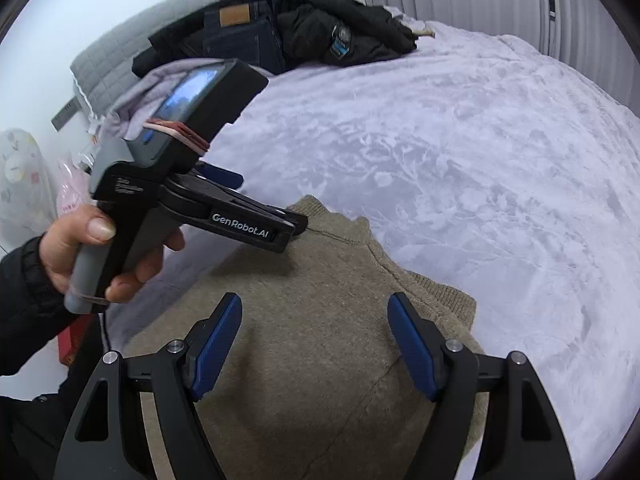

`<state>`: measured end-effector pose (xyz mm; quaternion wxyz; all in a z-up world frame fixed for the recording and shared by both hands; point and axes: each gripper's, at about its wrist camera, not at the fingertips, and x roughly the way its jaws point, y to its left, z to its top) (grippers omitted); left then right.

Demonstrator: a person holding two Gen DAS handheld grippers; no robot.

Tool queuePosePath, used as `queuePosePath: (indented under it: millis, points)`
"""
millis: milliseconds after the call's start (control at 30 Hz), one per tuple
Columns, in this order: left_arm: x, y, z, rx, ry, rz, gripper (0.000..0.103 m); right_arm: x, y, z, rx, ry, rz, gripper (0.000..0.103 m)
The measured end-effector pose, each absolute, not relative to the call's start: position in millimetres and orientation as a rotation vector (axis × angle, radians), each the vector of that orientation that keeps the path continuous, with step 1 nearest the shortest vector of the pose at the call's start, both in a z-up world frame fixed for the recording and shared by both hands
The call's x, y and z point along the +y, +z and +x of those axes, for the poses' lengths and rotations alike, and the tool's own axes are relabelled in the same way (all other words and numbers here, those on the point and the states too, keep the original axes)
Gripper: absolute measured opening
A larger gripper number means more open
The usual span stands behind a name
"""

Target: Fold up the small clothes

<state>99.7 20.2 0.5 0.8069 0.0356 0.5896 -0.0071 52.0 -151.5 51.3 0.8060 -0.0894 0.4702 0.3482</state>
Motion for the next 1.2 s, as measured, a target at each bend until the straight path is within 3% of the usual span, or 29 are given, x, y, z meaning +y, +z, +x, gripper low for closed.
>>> queuePosePath:
  millis: [100,333,533,733,967,1100,1200]
  points:
    - [26.8,12.6,91.1,1.239,-0.033,0.055,0.102,-157.1,22.0,66.5,1.1,0.67,-0.225,0.077]
    - [23.0,37.9,24.4,1.142,-0.127,0.065,0.102,-173.9,66.6,1.9,0.963,0.635,-0.179,0.079]
    - [52.7,32.4,-32.0,1.132,-0.137,0.02,0.102,-162.2,42.7,-50.2,0.956,0.531,-0.357,0.079]
    - [71.8,23.4,-81.6,1.189,-0.149,0.005,0.102,-199.5,43.2,-94.3,0.977,0.471,-0.304,0.08]
    - [68.0,63.1,-95.4,1.043,-0.228,-0.141,0.102,-195.7,66.1,-121.4,0.898,0.414,-0.257,0.08]
    - [40.1,27.7,-85.0,1.179,-0.171,0.005,0.103,-186.0,76.6,-124.8,0.866,0.416,-0.231,0.08]
    - [48.3,16.8,-104.2,1.186,-0.192,-0.059,0.103,-188.3,80.1,-131.6,0.882,0.399,-0.21,0.08]
